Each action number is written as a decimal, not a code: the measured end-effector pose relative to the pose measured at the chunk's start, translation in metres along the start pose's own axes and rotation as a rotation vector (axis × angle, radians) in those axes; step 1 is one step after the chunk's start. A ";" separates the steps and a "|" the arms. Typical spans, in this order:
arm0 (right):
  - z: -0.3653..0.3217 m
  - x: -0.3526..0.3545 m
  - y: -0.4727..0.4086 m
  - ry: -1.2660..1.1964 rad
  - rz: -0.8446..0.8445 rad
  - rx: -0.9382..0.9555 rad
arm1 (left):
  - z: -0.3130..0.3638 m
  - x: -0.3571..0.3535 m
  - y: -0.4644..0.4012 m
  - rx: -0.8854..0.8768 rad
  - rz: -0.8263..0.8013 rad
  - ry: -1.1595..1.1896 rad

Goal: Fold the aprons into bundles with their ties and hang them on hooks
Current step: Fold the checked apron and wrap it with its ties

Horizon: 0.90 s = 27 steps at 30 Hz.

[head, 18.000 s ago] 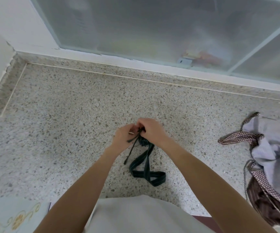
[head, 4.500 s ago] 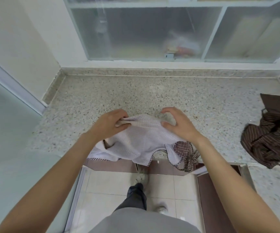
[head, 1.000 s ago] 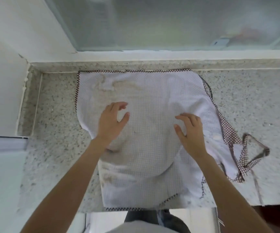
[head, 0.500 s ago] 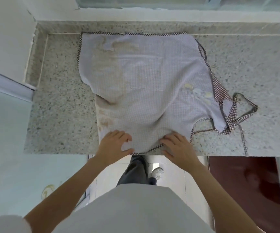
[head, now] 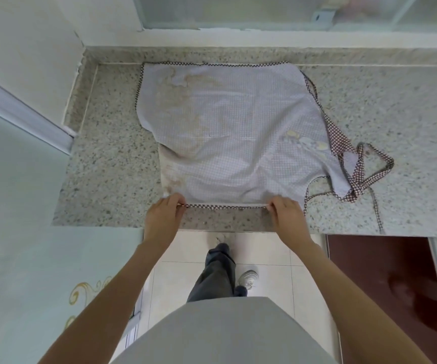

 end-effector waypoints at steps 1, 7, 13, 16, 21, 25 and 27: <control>0.002 0.004 -0.003 -0.006 0.011 -0.022 | -0.002 0.005 -0.005 0.060 0.000 -0.035; 0.004 0.017 -0.014 0.081 0.063 -0.009 | -0.030 0.028 -0.025 0.288 0.023 -0.076; 0.003 0.022 -0.020 0.033 0.049 -0.024 | -0.040 0.039 -0.024 0.768 0.395 0.988; 0.002 0.025 -0.023 0.034 0.060 -0.008 | -0.026 0.056 -0.026 0.733 0.471 1.186; 0.002 0.033 -0.027 0.062 0.075 0.014 | -0.033 0.083 -0.027 0.247 0.362 0.375; 0.011 0.036 -0.022 0.072 0.048 0.014 | -0.031 0.088 -0.012 -0.265 0.205 -0.047; 0.016 0.033 -0.016 0.083 -0.027 0.012 | -0.042 0.078 0.004 -0.274 0.072 -0.133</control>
Point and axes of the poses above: each hand's wrist, its own y-axis away from the middle knuckle, its own x-axis out of the back of the hand, z = x × y, the point moved 5 cm from there along -y, towards the middle knuckle, and after that the axes turned 11 degrees about -x, right-handed, at the moved point
